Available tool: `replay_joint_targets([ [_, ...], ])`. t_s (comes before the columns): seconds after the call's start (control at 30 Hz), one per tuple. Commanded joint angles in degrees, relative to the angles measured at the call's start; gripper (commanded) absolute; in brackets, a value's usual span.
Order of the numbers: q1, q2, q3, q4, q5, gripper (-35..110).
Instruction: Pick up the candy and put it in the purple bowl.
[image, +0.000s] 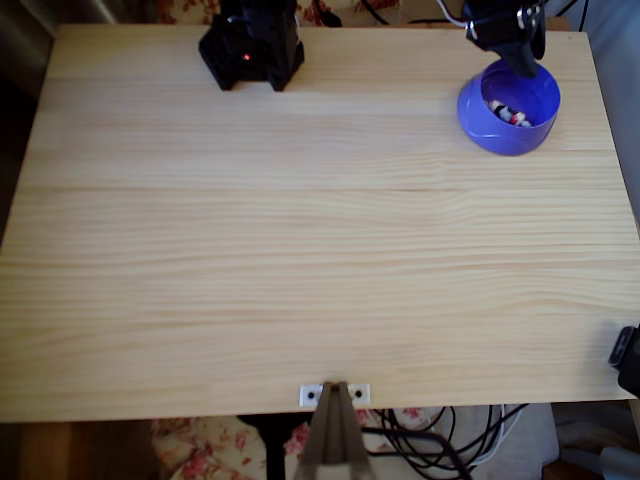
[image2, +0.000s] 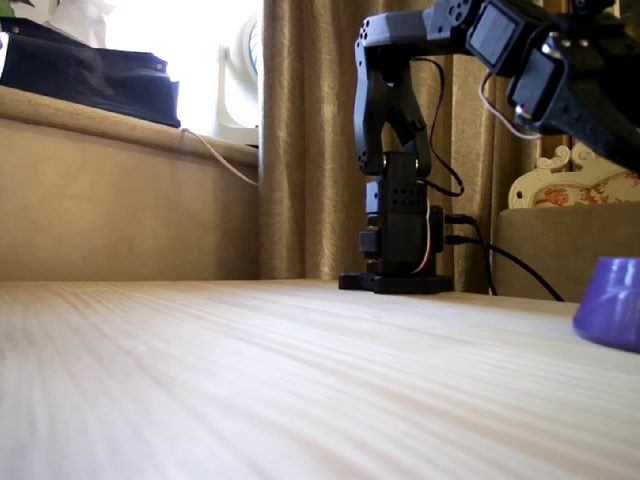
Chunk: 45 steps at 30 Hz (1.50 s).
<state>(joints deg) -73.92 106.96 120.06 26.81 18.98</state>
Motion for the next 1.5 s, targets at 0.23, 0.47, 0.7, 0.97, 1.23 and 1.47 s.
replay_joint_targets([
  [0.23, 14.5, 16.7, 1.76, 11.87, 4.83, 0],
  [0.47, 28.3, 16.61, 3.87, 19.86, 0.09, 0],
  [0.7, 44.65, 34.8, 23.12, 15.64, -3.6, 0],
  [0.97, 59.85, 46.23, 35.86, 18.02, -7.91, 0],
  [1.23, 67.76, 55.63, 44.91, 15.21, -9.05, 0],
  [1.47, 72.51, 78.93, 53.61, 26.02, -5.8, 0],
])
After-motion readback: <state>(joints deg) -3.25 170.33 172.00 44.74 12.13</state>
